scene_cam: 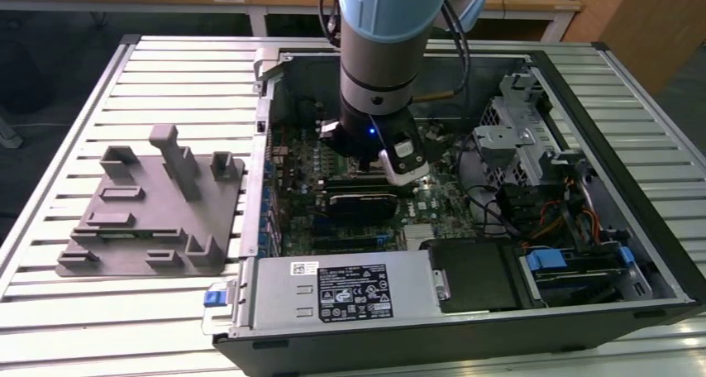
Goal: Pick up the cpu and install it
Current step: 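Install the second cpu locking lever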
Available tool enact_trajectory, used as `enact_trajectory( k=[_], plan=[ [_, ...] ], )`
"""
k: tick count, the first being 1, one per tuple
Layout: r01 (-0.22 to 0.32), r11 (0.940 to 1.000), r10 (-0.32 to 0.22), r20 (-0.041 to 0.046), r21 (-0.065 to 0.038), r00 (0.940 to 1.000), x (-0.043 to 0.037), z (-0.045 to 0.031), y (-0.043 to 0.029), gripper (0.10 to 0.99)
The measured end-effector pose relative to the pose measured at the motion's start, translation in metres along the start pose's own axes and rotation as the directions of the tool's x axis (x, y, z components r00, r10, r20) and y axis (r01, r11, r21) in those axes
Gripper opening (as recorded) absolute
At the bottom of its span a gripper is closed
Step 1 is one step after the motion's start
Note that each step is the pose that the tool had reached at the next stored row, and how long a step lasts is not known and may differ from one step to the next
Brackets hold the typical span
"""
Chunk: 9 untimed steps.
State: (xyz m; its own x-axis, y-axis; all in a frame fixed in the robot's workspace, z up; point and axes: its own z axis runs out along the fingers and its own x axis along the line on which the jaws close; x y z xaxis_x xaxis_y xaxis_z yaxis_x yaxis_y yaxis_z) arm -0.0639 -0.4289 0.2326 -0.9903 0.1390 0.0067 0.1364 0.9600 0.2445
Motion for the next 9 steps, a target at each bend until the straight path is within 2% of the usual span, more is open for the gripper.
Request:
enact_trajectory(
  k=[9],
  plan=[
    [0.0, 1.0, 0.0, 0.0001, 0.001, 1.0, 0.0004, 0.0038, 0.0024, 0.106]
  ],
)
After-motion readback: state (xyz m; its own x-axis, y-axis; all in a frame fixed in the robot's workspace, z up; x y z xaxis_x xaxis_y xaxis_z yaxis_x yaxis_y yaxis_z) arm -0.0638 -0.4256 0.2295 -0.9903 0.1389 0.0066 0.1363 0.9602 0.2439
